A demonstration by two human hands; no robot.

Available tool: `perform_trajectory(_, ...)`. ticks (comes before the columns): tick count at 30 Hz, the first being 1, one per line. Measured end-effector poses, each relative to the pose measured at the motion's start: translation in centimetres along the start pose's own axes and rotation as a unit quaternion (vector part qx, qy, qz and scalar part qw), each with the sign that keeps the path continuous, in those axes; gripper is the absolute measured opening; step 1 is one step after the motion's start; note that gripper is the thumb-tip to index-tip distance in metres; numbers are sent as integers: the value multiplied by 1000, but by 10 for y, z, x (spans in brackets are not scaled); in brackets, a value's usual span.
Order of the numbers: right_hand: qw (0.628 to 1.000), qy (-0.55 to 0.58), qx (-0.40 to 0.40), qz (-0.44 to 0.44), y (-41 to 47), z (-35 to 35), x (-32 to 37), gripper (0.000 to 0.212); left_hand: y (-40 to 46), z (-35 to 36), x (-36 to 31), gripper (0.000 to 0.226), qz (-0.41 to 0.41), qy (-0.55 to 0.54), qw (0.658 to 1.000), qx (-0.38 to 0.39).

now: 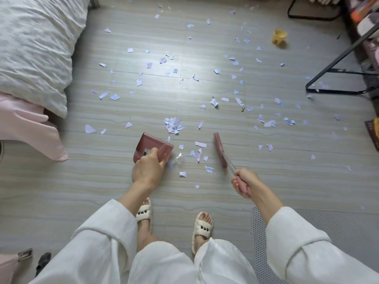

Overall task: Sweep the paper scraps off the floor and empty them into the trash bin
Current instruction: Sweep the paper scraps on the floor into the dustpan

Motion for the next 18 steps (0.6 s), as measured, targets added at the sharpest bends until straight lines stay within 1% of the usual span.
perform_trajectory(3, 998, 35, -50, -15, -4, 23, -9, 25, 19, -11, 21, 26, 19, 7, 1000, 14)
perform_trajectory(5, 995, 71, -70, -12, -6, 50, -14, 26, 35, -21, 40, 25, 41, 16, 998, 39)
perform_trajectory(8, 990, 127, -64, 13, -9, 97, -20, 28, 55, -38, 68, 24, 65, 27, 995, 68)
perform_trajectory(10, 990, 128, -49, 32, -15, 140, -22, 29, 70, -54, 89, 23, 78, 32, 993, 83)
perform_trajectory(14, 991, 123, -25, 36, -32, 212, -15, 27, 91, -75, 112, 23, 110, 50, 987, 103)
perform_trajectory(16, 992, 120, -16, 44, -37, 227, -7, 27, 99, -81, 117, 25, 126, 59, 984, 108)
perform_trajectory(18, 991, 121, -13, 54, -39, 228, 2, 30, 106, -86, 121, 25, 133, 67, 982, 113)
Point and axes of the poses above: each hand's wrist, its own y-axis towards the middle knuckle, its own z-axis out of the palm, x = y × z, the point moved 3 cm from there along y, towards the middle knuckle, and after that the axes turned 8 degrees about -y, right-handed, at the moved point
